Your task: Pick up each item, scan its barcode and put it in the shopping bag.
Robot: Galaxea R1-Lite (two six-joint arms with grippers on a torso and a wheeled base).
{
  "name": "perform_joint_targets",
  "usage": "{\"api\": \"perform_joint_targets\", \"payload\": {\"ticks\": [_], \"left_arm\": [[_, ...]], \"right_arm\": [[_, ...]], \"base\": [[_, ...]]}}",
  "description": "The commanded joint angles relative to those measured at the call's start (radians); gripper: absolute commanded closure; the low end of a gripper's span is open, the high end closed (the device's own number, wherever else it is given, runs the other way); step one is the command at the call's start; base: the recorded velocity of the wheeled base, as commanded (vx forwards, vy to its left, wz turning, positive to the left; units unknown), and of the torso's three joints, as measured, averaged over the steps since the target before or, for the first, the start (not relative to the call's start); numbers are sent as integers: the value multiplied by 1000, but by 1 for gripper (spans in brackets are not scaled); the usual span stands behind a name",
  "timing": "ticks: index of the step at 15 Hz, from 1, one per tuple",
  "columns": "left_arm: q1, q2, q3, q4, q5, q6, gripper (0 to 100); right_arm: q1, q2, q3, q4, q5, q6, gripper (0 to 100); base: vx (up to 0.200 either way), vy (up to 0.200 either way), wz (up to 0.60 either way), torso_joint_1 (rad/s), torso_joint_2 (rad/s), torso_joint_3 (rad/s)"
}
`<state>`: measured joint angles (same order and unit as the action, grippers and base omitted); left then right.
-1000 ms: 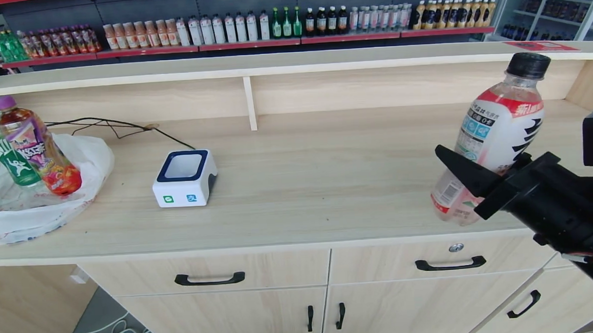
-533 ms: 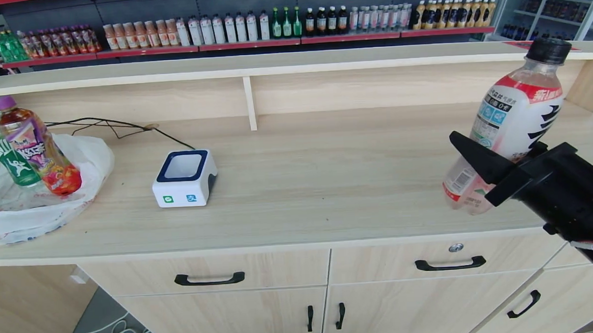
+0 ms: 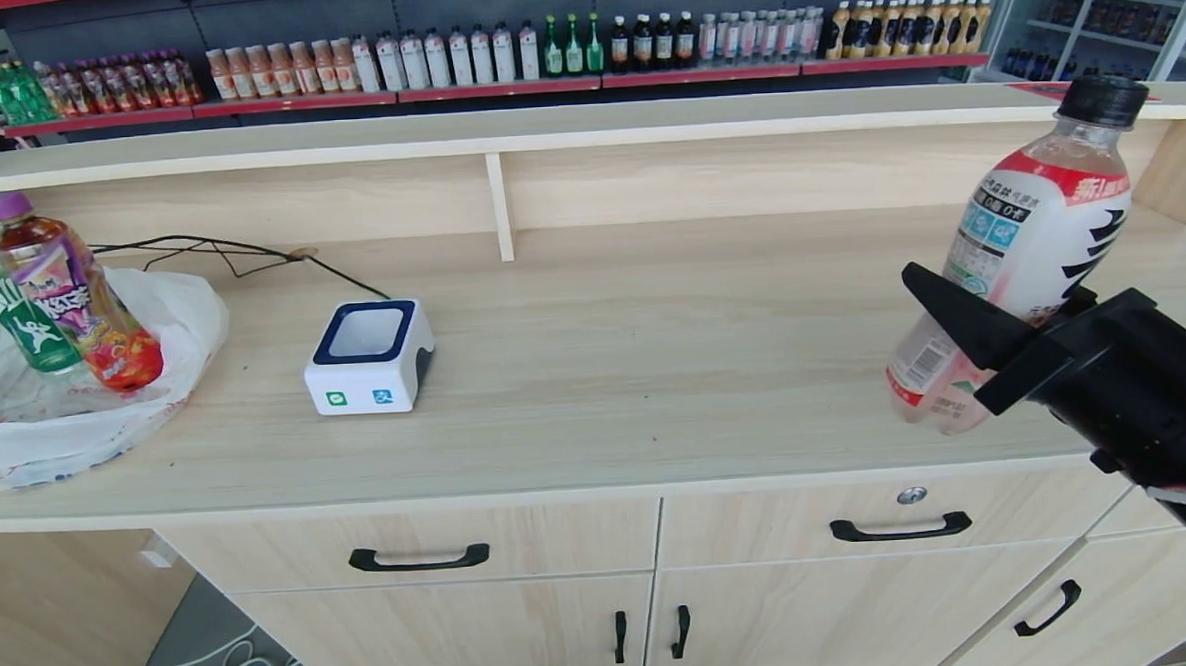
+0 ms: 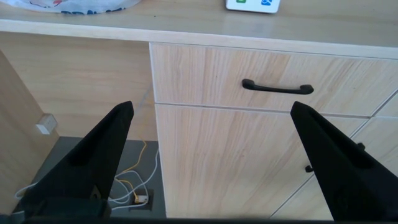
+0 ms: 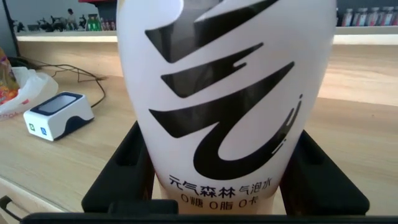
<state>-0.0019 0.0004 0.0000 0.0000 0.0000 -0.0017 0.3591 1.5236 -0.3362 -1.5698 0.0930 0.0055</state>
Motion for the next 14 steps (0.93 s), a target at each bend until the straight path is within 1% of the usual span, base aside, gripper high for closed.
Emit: {"api": "perform_joint_targets", "payload": {"ticks": [1,14], "left_arm": [[0,1,0,0,0,0,0],[0,1,0,0,0,-1,0]], "right_arm": [[3,-11,8,-1,1,4,100],[14,-25,-1,-1,1,7,100]], "base": [[0,200,0,7,2,-2],[0,200,0,2,4,3]]}}
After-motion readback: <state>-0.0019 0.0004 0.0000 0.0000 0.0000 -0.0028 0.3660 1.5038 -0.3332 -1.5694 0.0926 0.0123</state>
